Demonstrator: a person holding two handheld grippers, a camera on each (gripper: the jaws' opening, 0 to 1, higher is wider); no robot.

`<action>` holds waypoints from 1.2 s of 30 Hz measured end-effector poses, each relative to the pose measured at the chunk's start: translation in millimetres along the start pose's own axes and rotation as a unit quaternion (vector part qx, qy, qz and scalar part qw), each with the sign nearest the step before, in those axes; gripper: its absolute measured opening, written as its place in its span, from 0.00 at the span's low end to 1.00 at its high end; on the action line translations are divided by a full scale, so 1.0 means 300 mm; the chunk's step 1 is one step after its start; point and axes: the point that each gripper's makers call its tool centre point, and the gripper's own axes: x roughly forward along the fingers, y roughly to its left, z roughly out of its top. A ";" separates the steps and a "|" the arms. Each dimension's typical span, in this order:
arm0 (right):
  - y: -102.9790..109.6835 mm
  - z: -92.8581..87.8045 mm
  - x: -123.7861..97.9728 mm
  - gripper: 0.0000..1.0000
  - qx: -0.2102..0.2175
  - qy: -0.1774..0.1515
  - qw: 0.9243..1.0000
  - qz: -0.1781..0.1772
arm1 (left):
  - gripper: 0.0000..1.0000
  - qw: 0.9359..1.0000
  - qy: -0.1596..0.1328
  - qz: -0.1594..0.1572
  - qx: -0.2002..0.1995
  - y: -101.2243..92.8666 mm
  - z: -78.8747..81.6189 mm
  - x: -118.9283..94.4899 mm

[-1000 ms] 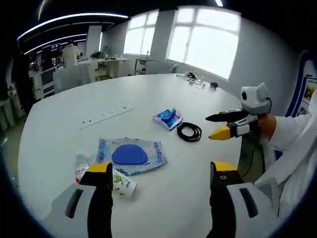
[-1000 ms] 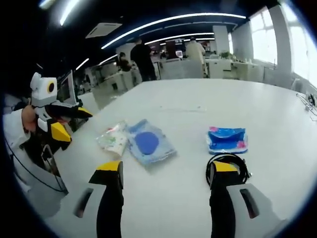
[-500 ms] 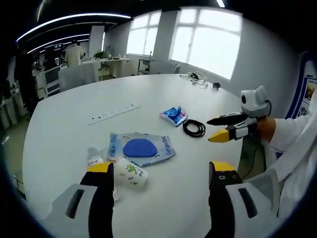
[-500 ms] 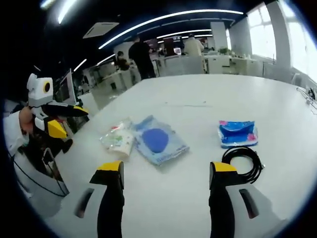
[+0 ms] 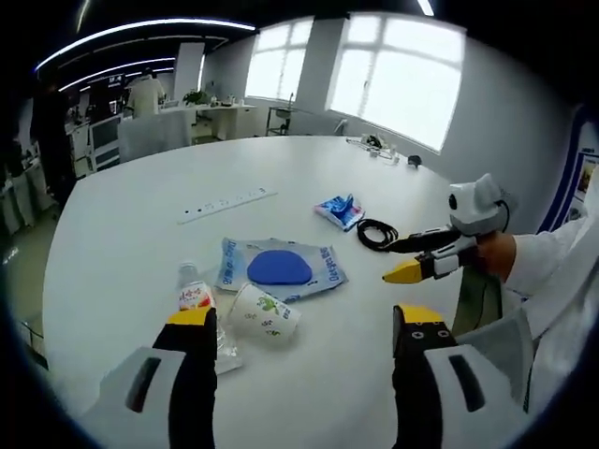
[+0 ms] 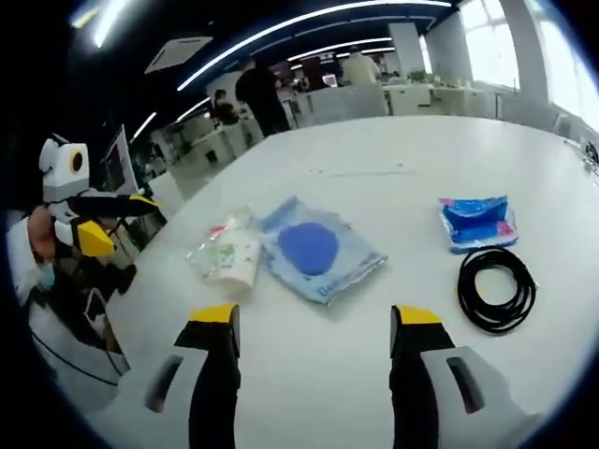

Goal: Arrange the tabletop items into an orderly group along one side of the table until the central work area is clear of visible clutter.

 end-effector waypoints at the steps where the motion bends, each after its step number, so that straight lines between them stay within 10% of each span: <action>1: 0.000 -0.011 0.009 0.62 0.005 0.007 1.000 0.000 | 0.78 1.000 0.001 0.000 -0.002 0.005 -0.003 0.002; 36: -0.054 -0.087 0.244 0.18 0.098 0.038 0.994 -0.004 | 0.74 1.000 0.019 -0.006 -0.016 0.125 -0.017 0.151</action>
